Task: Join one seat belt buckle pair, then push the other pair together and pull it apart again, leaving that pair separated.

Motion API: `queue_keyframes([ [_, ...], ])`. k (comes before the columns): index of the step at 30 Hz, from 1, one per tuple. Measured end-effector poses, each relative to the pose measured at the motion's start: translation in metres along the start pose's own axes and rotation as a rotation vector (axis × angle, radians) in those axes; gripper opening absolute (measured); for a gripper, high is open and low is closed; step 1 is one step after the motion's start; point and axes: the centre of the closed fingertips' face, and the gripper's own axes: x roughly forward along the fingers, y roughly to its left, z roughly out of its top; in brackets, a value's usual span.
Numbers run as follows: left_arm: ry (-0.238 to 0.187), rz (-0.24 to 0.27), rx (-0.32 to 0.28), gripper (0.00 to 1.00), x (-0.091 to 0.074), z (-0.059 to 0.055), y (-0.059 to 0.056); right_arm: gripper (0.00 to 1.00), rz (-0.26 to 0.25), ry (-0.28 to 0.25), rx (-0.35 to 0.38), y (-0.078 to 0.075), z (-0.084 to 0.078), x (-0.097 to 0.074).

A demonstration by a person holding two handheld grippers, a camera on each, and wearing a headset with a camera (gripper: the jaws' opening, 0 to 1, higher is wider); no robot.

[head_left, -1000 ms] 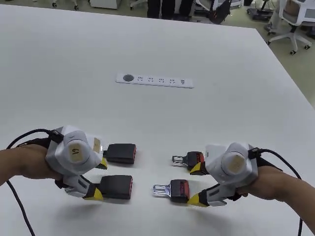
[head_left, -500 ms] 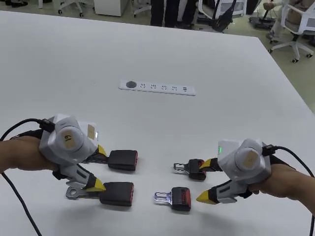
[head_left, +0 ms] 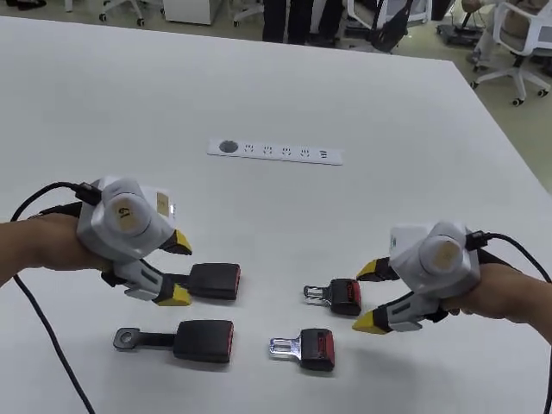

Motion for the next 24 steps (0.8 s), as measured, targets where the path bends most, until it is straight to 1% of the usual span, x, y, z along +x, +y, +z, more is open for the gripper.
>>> queue_keyframes([
  [2,0.004,0.000,0.002,0.43,0.001,0.001,0.001,0.42,0.006,0.009,-0.002,-0.004,-0.005,0.004],
  [4,0.006,-0.004,0.000,0.42,0.005,-0.004,0.007,0.41,0.007,0.010,-0.008,-0.004,-0.003,0.002],
  [5,0.008,-0.009,0.001,0.42,0.008,-0.007,0.010,0.40,0.007,0.010,-0.010,-0.007,-0.003,0.004],
  [7,0.017,-0.015,0.001,0.41,0.012,-0.009,0.013,0.39,0.010,0.012,-0.016,-0.011,-0.006,0.007],
  [9,0.027,-0.021,0.007,0.41,0.016,-0.013,0.017,0.39,0.012,0.013,-0.018,-0.012,-0.005,0.006],
  [10,0.028,-0.022,0.009,0.39,0.017,-0.013,0.018,0.38,0.012,0.012,-0.020,-0.013,-0.004,0.005],
  [11,0.034,-0.026,0.014,0.38,0.017,-0.010,0.016,0.38,0.012,0.012,-0.019,-0.016,-0.004,0.007],
  [13,0.036,-0.032,0.019,0.36,0.018,-0.006,0.017,0.36,0.012,0.014,-0.020,-0.020,-0.005,0.009],
  [15,0.048,-0.046,0.030,0.36,0.021,-0.007,0.015,0.35,0.021,0.019,-0.016,-0.021,-0.007,0.012],
  [17,0.061,-0.055,0.033,0.36,0.027,-0.011,0.019,0.34,0.031,0.021,-0.016,-0.023,-0.009,0.017],
  [19,0.074,-0.064,0.034,0.36,0.027,-0.010,0.021,0.34,0.042,0.026,-0.008,-0.024,-0.010,0.020],
  [22,0.092,-0.084,0.036,0.35,0.035,-0.015,0.021,0.32,0.054,0.034,-0.002,-0.020,-0.010,0.022],
  [24,0.104,-0.096,0.041,0.34,0.040,-0.019,0.022,0.32,0.062,0.046,-0.006,-0.022,-0.015,0.028],
])
